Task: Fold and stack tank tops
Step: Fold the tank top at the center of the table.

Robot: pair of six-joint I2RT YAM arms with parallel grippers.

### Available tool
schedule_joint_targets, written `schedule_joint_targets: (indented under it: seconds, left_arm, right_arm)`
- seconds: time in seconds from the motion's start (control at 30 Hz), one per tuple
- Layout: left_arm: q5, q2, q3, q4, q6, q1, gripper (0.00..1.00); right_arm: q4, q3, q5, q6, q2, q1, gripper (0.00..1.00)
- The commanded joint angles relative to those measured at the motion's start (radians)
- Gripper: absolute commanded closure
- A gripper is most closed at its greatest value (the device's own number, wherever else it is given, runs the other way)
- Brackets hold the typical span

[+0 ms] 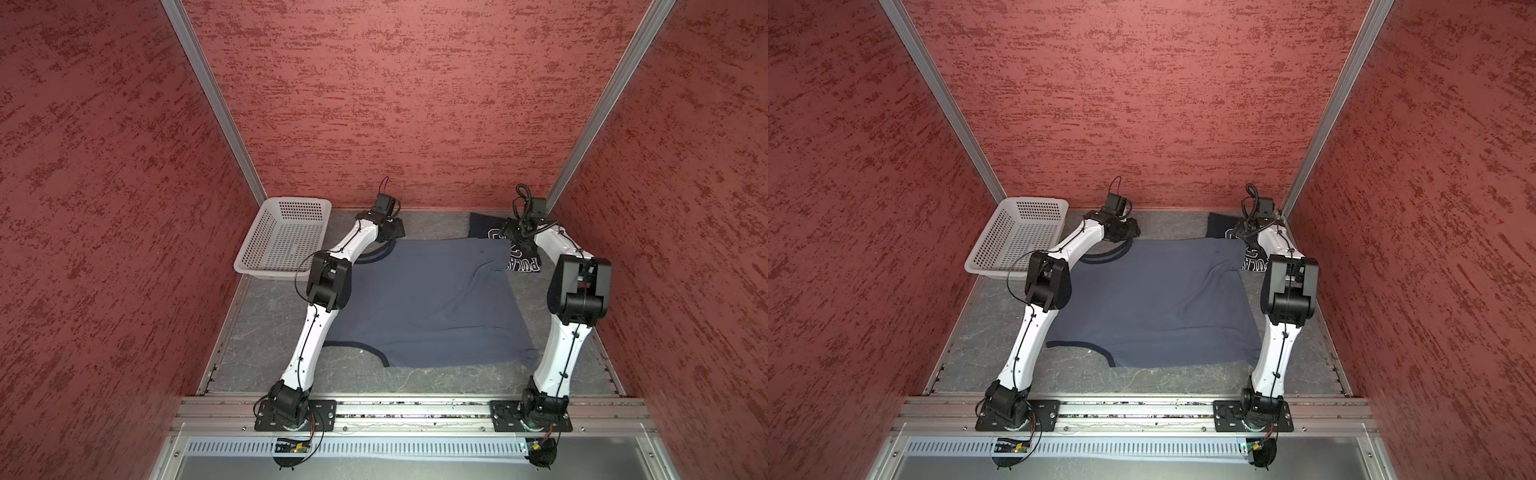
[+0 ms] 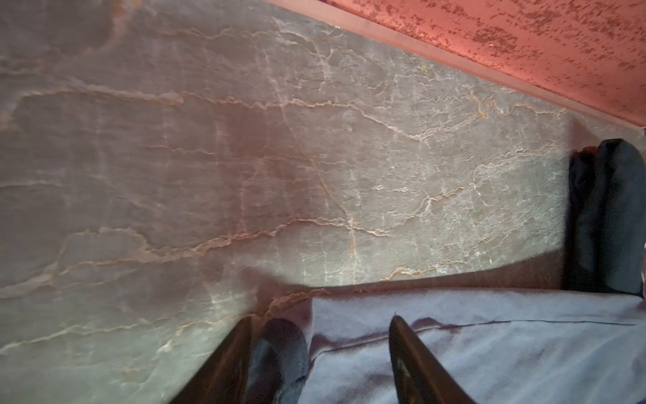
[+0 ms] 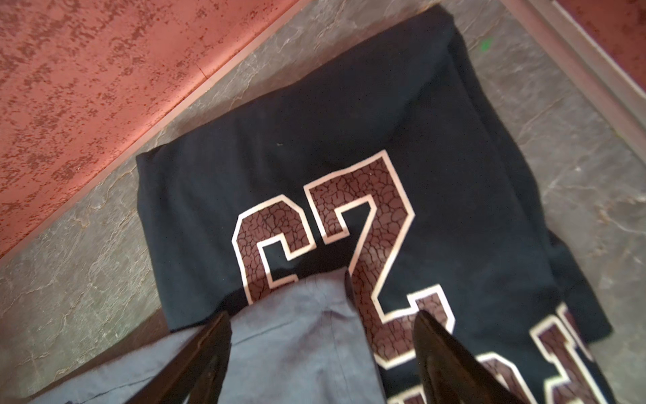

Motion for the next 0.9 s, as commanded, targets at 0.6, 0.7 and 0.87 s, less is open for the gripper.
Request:
schedule_joint_targets:
  seconds: [0.6,0.7,0.87]
  left_arm:
    - [-0.008,0.094,0.064,-0.060,0.007,-0.017,0.45]
    - [-0.010,0.093,0.063,-0.058,0.006,-0.020,0.54]
    - [-0.021,0.081,0.065,-0.054,0.001,-0.019,0.72]
  right_arm:
    - [-0.015,0.063,-0.031,-0.028,0.099,-0.006,0.45]
    - [-0.021,0.069,-0.021,-0.031,0.099,-0.006,0.55]
    - [-0.019,0.070,-0.012,-0.033,0.085,-0.006,0.70]
